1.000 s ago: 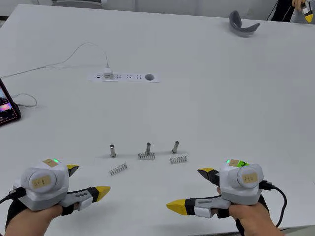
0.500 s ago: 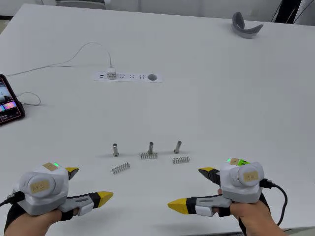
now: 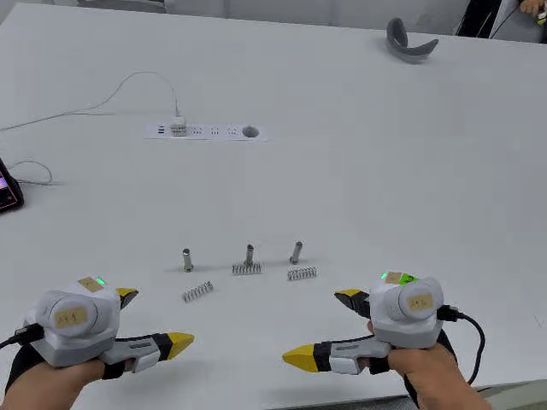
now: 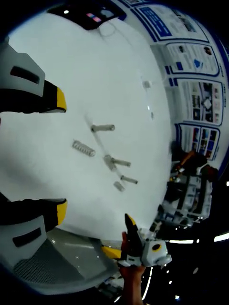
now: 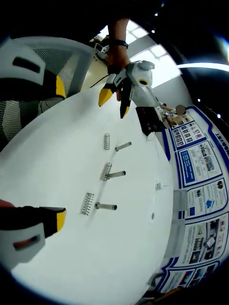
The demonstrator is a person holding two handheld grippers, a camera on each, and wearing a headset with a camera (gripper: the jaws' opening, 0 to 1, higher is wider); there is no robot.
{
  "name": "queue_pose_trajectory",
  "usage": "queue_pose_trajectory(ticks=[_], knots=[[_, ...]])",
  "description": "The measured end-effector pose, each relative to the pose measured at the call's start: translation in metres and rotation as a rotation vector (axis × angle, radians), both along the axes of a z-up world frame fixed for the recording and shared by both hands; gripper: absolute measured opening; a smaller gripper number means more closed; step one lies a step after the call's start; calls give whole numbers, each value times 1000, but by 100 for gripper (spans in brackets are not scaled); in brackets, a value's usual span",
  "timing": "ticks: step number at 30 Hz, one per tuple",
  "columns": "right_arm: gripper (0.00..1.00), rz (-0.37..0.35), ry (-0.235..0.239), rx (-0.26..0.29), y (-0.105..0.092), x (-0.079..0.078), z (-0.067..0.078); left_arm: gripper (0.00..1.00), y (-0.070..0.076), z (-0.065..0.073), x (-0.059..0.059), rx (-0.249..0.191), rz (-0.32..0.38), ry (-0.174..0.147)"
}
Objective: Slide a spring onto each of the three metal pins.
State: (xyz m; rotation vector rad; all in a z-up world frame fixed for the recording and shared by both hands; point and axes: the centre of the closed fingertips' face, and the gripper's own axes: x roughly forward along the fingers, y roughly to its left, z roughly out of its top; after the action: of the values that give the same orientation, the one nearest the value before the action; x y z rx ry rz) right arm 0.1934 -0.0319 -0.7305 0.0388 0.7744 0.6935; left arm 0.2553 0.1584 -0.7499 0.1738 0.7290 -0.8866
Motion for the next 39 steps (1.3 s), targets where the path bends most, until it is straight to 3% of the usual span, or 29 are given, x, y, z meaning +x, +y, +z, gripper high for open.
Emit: queue_pose_trajectory(ticks=[10, 19, 27, 39], knots=[[93, -11, -1, 11, -2, -1, 3, 72, -17, -9, 7, 36, -84, 11], [93, -13, -3, 8, -8, -3, 4, 66, -31, -15, 16, 40, -110, 13], [92, -23, -1, 10, -11, -3, 4, 55, -35, -27, 28, 58, -115, 16], [91, -33, 4, 16, -13, -5, 4, 35, -36, -44, 37, 84, -107, 26]])
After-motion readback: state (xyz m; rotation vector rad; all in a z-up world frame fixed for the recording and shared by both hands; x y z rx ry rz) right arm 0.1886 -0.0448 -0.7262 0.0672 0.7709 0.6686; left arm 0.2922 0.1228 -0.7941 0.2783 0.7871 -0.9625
